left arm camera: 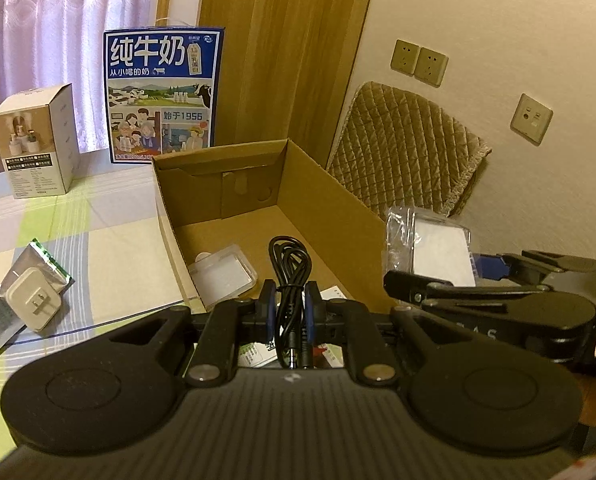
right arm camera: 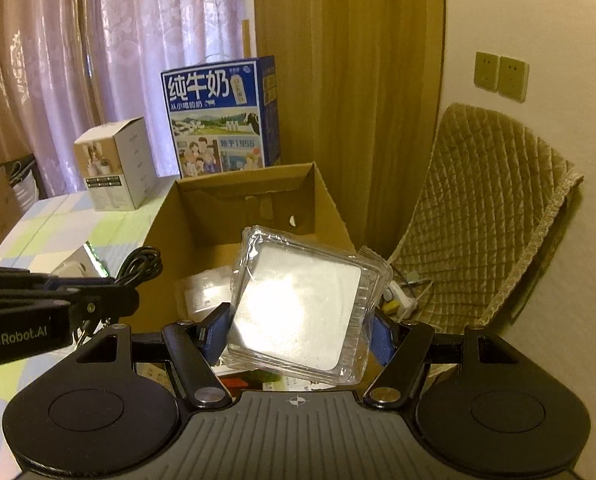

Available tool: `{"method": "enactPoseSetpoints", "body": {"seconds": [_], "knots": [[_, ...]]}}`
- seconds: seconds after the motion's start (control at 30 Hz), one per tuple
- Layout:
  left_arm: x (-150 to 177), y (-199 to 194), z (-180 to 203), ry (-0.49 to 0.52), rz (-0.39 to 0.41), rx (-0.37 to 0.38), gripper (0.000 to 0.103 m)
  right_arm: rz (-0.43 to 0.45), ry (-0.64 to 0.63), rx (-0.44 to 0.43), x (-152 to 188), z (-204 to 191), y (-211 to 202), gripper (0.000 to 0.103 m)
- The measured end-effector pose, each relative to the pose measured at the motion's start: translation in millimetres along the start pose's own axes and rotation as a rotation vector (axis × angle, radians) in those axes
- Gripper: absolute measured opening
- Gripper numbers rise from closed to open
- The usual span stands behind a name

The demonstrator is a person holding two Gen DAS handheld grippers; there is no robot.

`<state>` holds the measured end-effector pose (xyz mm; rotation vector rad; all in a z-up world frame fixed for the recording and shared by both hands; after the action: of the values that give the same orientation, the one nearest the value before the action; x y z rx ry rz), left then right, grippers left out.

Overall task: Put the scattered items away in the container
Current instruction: 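Open left tool to drop the cable while right tool releases tray into box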

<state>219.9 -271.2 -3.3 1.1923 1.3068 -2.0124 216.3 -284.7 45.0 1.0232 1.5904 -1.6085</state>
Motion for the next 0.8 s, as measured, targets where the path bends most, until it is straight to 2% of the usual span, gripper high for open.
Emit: {"method": "enactPoseSetpoints", "body": {"seconds": [0.37,0.63,0.7,0.8], "knots": [[-0.6,17.6,-9.2,-0.023,-0.011,0.0,0.011,-0.01,-0.016,-0.003,-0.9,-1.0,15.4,0.066],[-2.3,28.2,-10.0,0.0,-0.006,-0.007,0.011,-0.012,-0.018,0.002,-2.2,1.2,20.2,0.066],[-1.8,30.5,-12.3,0.002,-0.009,-0.016,0.019,-0.012,-0.018,0.003,-1.9,1.9,20.2,0.066],[-1.4,26.9,-19.4,-0.008,-0.002,-0.027,0.019,-0.013,-0.019,0.004,-1.3,3.1,19.9,0.066]]}}
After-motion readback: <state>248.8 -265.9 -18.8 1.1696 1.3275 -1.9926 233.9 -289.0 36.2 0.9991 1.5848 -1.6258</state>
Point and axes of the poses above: each gripper's, at about its wrist camera, not at the fingertips, and y roughly the way its jaws point, z to its right, x to its underside, the point moved 5 cm from there along y, roughly the way its jaws point, and after that the axes turned 8 degrees about z, right-handed, at the moved point
